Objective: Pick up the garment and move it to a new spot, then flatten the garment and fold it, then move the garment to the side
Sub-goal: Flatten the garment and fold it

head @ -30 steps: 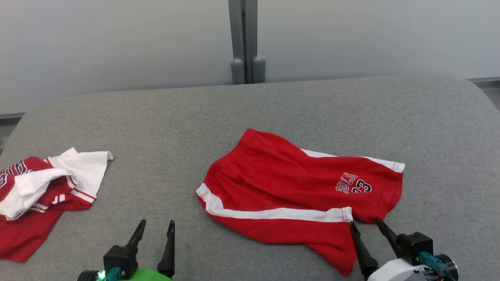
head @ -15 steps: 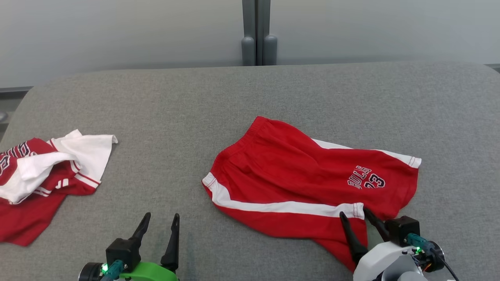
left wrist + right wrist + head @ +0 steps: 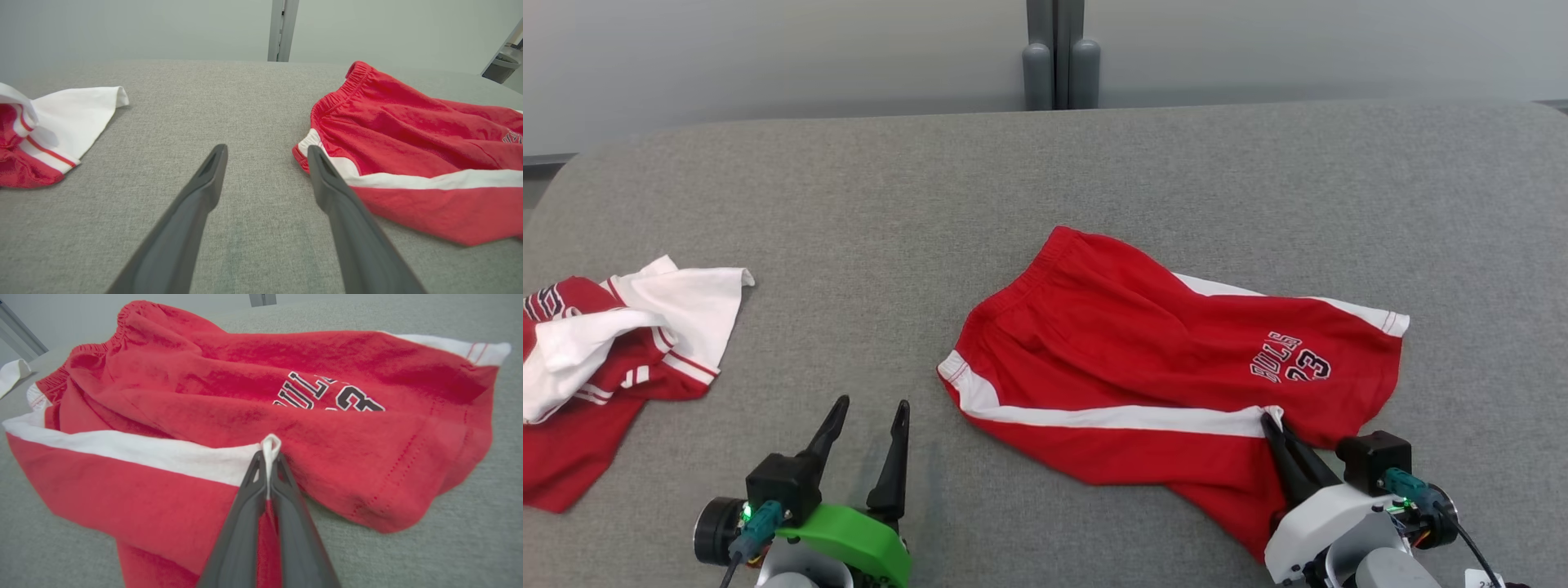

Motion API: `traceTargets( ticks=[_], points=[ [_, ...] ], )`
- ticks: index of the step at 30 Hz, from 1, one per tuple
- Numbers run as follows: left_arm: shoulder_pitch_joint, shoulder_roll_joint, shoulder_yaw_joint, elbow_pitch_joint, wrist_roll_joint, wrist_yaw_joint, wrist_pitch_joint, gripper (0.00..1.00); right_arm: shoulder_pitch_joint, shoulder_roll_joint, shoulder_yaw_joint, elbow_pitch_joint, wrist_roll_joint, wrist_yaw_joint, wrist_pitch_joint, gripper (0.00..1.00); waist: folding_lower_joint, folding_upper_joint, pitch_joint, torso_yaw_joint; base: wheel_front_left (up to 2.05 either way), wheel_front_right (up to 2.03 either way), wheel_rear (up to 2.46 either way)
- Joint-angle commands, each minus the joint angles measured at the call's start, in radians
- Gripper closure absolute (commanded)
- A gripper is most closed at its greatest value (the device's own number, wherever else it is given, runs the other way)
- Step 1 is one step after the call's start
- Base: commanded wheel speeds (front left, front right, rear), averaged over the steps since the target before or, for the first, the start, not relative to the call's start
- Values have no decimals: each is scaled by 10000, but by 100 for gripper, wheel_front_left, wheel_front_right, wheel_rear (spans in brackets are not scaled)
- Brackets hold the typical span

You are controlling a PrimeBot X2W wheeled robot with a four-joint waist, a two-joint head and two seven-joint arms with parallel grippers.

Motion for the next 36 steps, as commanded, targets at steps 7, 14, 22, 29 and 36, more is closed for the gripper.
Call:
traceTargets(
  ticks=[7,14,22,29,36],
  points=[
    [-810,508,-1240,206,-1105,-49,7,0,329,-40,-427,-670,-263,-14,-19,100,0,0,416,-630,0,0,0],
    [-1574,1277,-2547,581,-2447,-43,7,0,434,-40,-436,-1030,-417,-14,-19,100,0,0,701,-1081,0,0,0],
    [-2437,1933,-3821,1065,-3846,-41,7,0,367,-42,-387,-1169,-412,-14,-19,100,0,0,984,-1353,0,0,0],
    [-2740,2222,-4949,1132,-4766,-41,7,44,340,-42,-453,-1158,-427,-14,-19,100,0,0,1029,-1387,0,0,0],
    [-2866,2379,-5439,825,-4947,-41,7,100,219,-42,-564,-1162,-499,-14,-19,100,0,0,968,-1261,0,0,0]
  ],
)
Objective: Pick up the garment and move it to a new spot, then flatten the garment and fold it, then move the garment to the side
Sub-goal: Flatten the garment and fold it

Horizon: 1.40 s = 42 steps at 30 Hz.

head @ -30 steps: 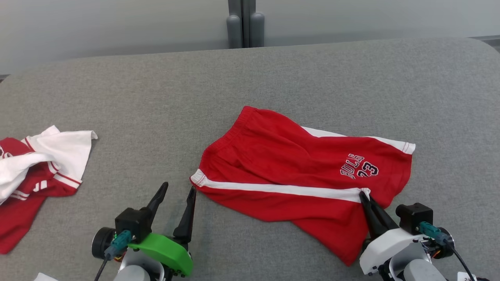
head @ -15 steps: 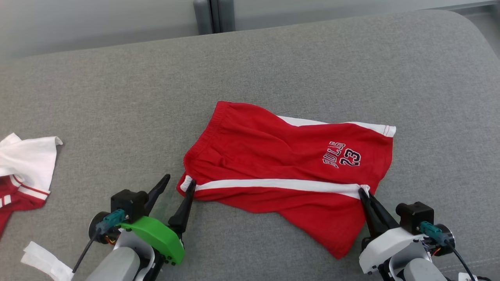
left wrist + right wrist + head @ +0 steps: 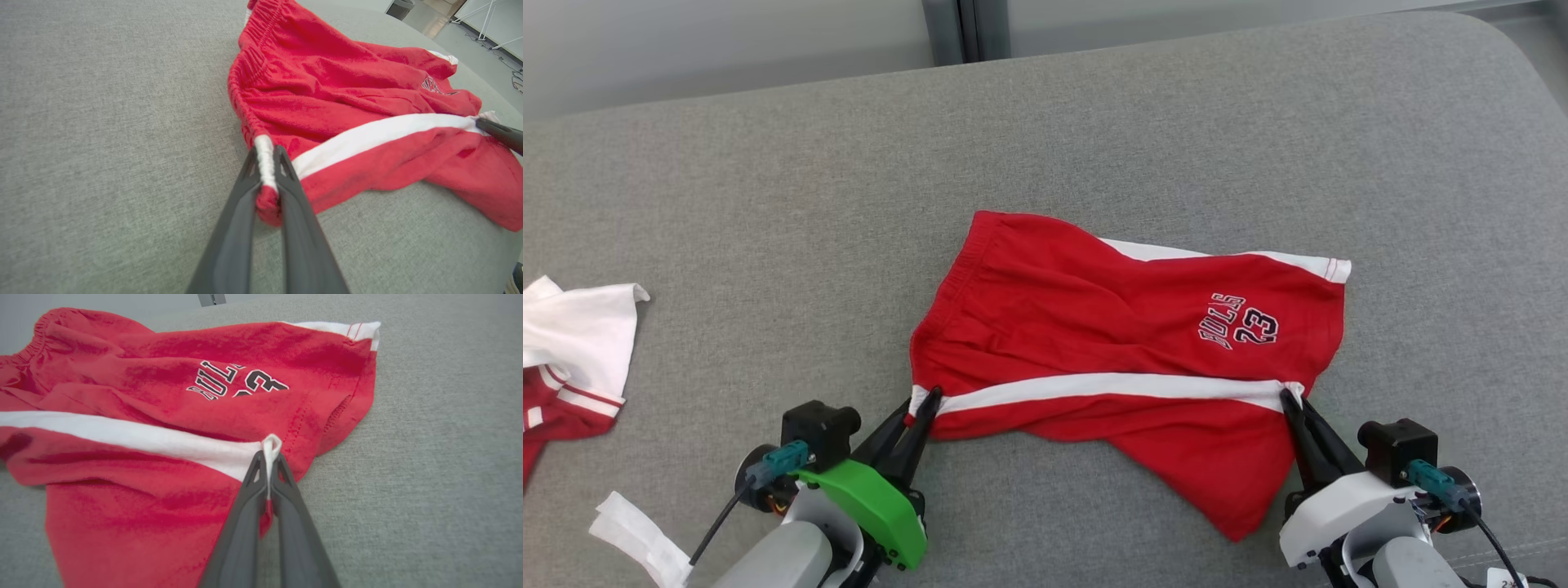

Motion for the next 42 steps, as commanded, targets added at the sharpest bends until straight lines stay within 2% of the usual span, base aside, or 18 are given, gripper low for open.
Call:
traceTargets(
  ticks=[1,5,11,17,21,23,25,32,37,42],
  points=[
    [-189,98,43,-201,16,-30,7,100,-100,-48,-69,-14,-82,-14,-19,100,0,-1,-61,55,0,0,0],
    [-10,94,413,-726,248,-30,4,100,-131,-48,-265,-172,-103,-14,-19,100,0,-1,-276,198,0,0,0],
    [-121,91,1153,-1974,388,-30,3,100,-504,-49,-946,-1663,112,-14,-19,100,0,-1,-1172,417,0,0,0],
    [-1026,637,963,-2421,-63,-29,3,100,-1304,-46,-1552,-3356,-162,-14,-21,100,0,-1,-2169,523,0,0,0],
    [-2155,1071,718,-2517,-741,-6,723,100,-2150,-352,-1869,-4179,-352,-16,-20,100,0,-1,-2655,672,0,0,0],
    [-2568,1099,803,-2545,-1181,-6,1269,100,-2547,-688,-1818,-4346,-291,-17,-20,100,0,-1,-2812,758,0,0,0],
    [-2893,1019,1088,-2513,-1746,196,1816,100,-2867,-945,-1720,-4477,-315,-19,-20,100,0,-1,-2914,824,0,0,0],
    [-3904,935,1495,-2512,-2827,907,3564,100,-4270,-1838,-953,-3847,-532,-25,230,100,0,-1,-2560,940,0,0,0],
    [-4739,749,1960,-1727,-3211,1386,3909,100,-6007,-1814,-138,-2554,-1120,-25,392,100,0,-1,-1441,848,0,0,0],
    [-6215,496,2649,-484,-3219,1334,3336,100,-8269,-1355,-157,-981,-2325,-27,197,100,0,-1,37,783,0,0,0]
  ],
)
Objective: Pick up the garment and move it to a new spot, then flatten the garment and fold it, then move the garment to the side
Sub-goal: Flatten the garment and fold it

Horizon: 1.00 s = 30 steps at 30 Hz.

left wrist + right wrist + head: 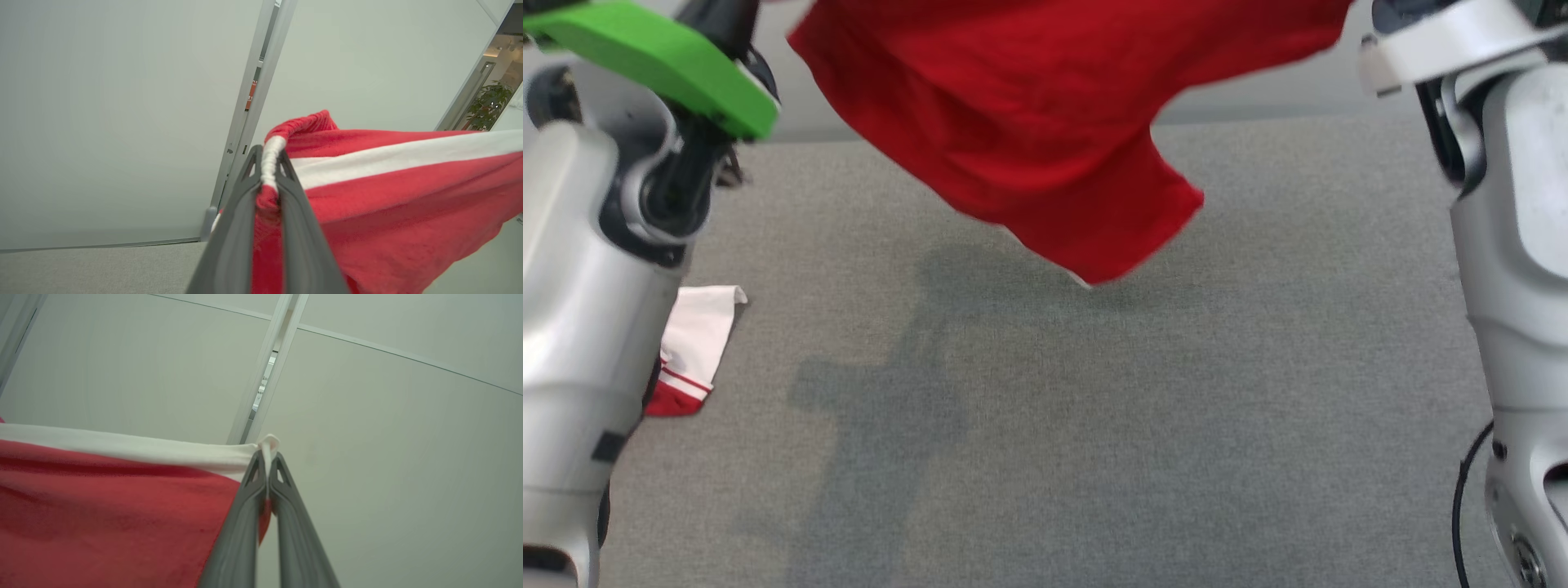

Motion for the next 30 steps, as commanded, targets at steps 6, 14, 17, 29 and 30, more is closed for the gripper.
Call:
traceTargets(
  ticks=[6,14,17,29,30],
  points=[
    [-1631,-554,914,1588,-363,-652,-1235,100,-2124,563,-683,810,-1492,-44,-259,100,0,0,2403,-95,0,0,0],
    [404,-1411,899,3521,-1204,-1248,-2141,100,111,704,-368,335,-1199,-45,-273,100,0,0,2000,156,0,0,0],
    [1926,-1897,524,4247,-1366,-1279,-2260,100,1871,691,-127,298,-849,-56,-274,100,0,0,1648,221,0,0,0],
    [6877,-3260,-528,5053,-2309,-1296,-2728,100,8088,855,-424,-580,767,-42,-278,100,0,0,-114,436,0,0,0],
    [6999,-3277,-564,5019,-2328,-1294,-2785,100,8399,887,-499,-657,801,-42,-278,100,0,0,-247,453,0,0,0]
  ],
)
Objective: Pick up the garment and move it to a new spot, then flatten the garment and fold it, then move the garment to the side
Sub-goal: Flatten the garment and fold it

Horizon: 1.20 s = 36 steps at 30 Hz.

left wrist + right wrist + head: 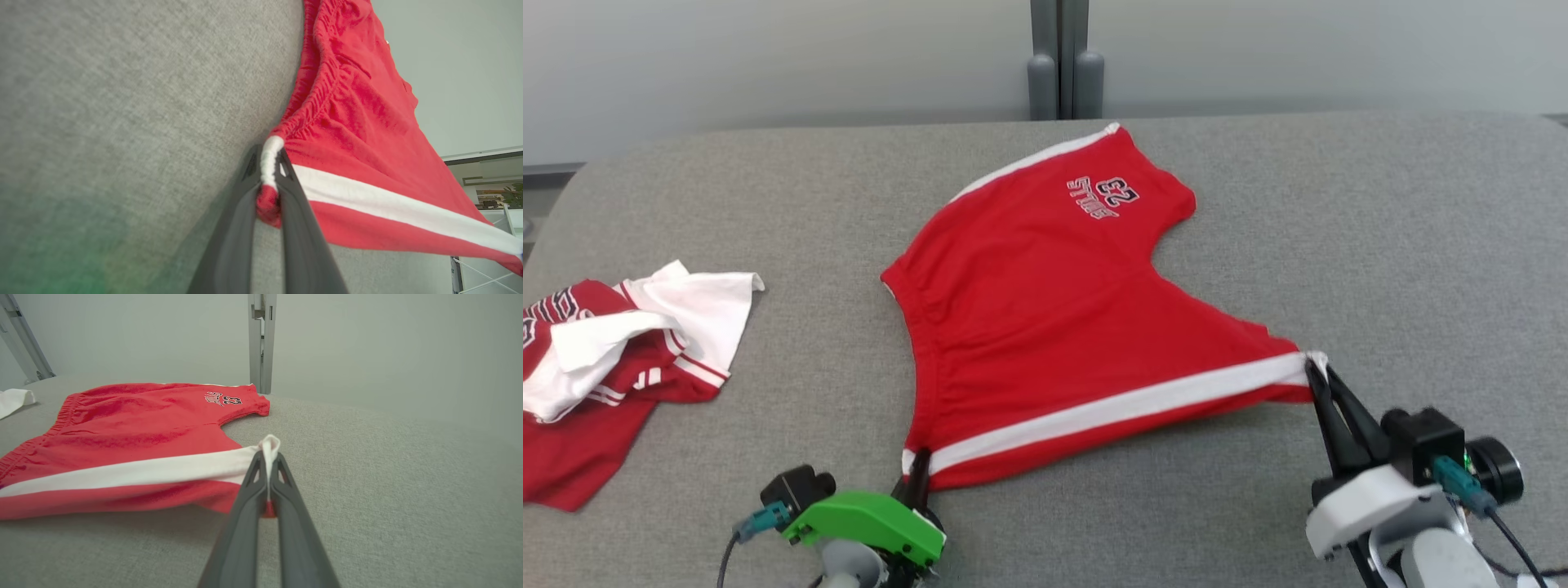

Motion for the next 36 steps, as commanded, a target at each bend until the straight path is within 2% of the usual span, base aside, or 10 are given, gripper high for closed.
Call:
traceTargets(
  ticks=[1,9,16,23,27,36],
  points=[
    [791,-3,-113,218,-159,82,18,100,509,-20,-190,-156,122,-42,-52,100,0,0,-702,148,0,0,0],
    [1372,-20,-346,-598,-131,76,-324,100,2149,146,-838,-829,545,-42,-52,100,0,0,-1193,145,0,0,0],
    [1215,127,-472,-1708,-238,59,-241,100,1630,167,-822,-1028,383,-39,-52,100,0,0,-1061,215,0,0,0],
    [262,239,-164,-2882,-745,57,378,100,-722,-62,-664,-338,-133,-32,-51,100,0,0,-169,608,0,0,0],
    [-607,273,49,-3171,-865,57,581,100,-2534,-197,-575,646,-665,-32,-49,100,0,0,548,935,0,0,0],
    [-2229,129,210,-3122,-1011,56,989,100,-6012,-64,-556,3155,-2051,-32,-37,100,0,0,1913,1373,0,0,0]
  ],
)
